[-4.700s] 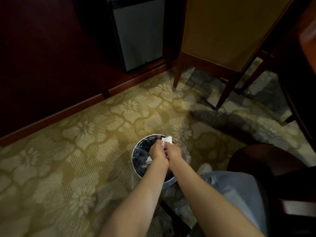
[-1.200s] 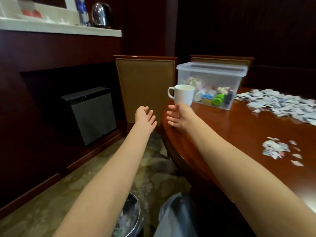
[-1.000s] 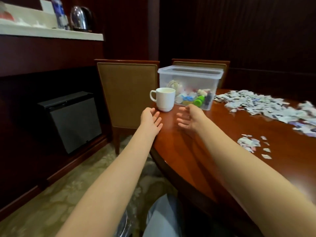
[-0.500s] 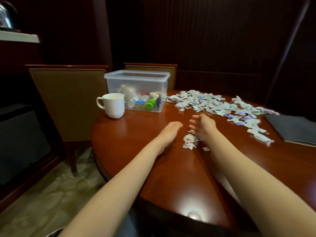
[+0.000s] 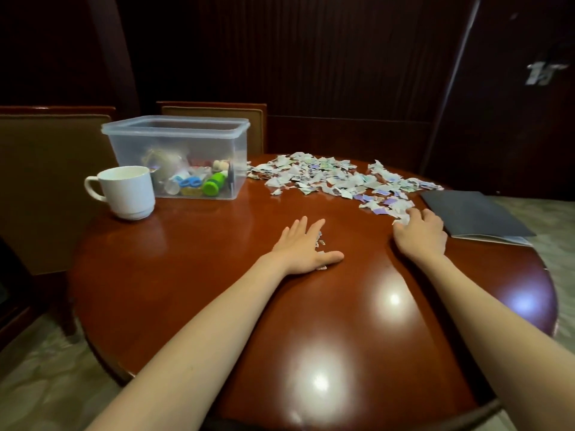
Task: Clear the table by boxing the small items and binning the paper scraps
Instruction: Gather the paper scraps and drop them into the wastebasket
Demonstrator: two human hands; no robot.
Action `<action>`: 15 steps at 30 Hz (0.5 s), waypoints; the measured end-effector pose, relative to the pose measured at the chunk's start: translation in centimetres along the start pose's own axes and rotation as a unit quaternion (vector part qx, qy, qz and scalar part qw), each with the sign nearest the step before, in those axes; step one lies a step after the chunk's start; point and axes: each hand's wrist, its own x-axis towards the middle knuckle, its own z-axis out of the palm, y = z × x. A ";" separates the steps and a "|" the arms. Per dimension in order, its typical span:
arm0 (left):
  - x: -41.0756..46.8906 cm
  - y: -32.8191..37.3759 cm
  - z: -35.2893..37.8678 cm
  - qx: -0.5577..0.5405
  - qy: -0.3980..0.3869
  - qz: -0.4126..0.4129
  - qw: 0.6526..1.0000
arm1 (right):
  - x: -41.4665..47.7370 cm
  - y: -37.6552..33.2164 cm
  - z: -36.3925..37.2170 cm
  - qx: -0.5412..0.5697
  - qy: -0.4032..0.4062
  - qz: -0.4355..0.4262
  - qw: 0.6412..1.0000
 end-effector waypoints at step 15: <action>5.6 -3.9 -1.1 -0.187 0.107 0.005 0.976 | 8.6 -0.6 3.8 -0.024 -0.101 0.025 0.994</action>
